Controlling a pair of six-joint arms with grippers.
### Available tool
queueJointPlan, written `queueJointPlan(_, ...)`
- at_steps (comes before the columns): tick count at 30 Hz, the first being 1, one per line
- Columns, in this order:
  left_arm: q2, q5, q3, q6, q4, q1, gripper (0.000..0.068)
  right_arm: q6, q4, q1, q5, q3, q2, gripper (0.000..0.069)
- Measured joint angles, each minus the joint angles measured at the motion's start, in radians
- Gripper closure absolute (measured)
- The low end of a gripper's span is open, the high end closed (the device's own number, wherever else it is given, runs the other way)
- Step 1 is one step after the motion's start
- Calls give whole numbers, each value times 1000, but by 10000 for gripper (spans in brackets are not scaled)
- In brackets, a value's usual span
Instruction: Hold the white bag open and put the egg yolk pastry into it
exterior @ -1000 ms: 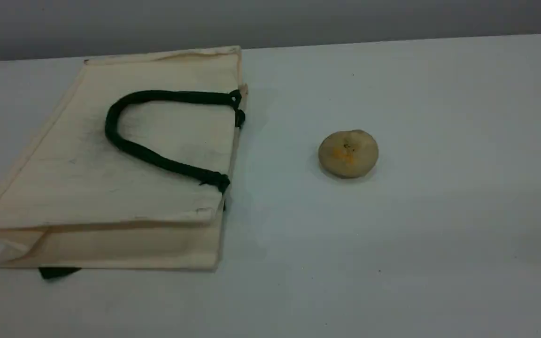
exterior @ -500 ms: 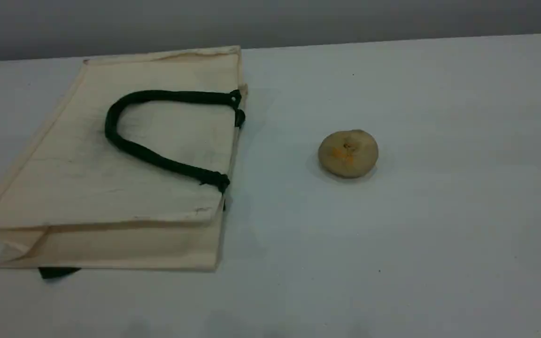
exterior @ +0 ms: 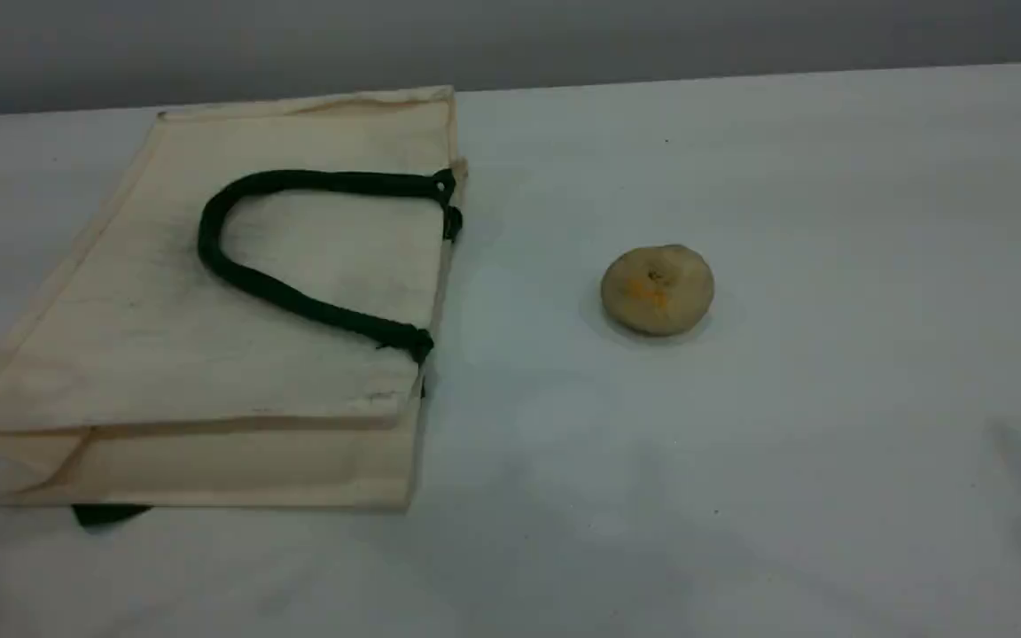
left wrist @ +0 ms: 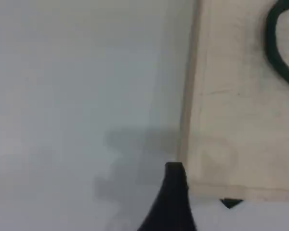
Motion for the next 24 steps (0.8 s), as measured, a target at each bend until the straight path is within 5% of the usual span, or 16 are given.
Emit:
queueJointPlan(20, 441, -306, -18, 0, -61, -9, 93, -218, 226, 0, -98, 0, 223, 199)
queueJointPlan(24, 516, -294, -86, 2, -73, -26, 93, -234, 242, 0, -93, 0, 223, 199)
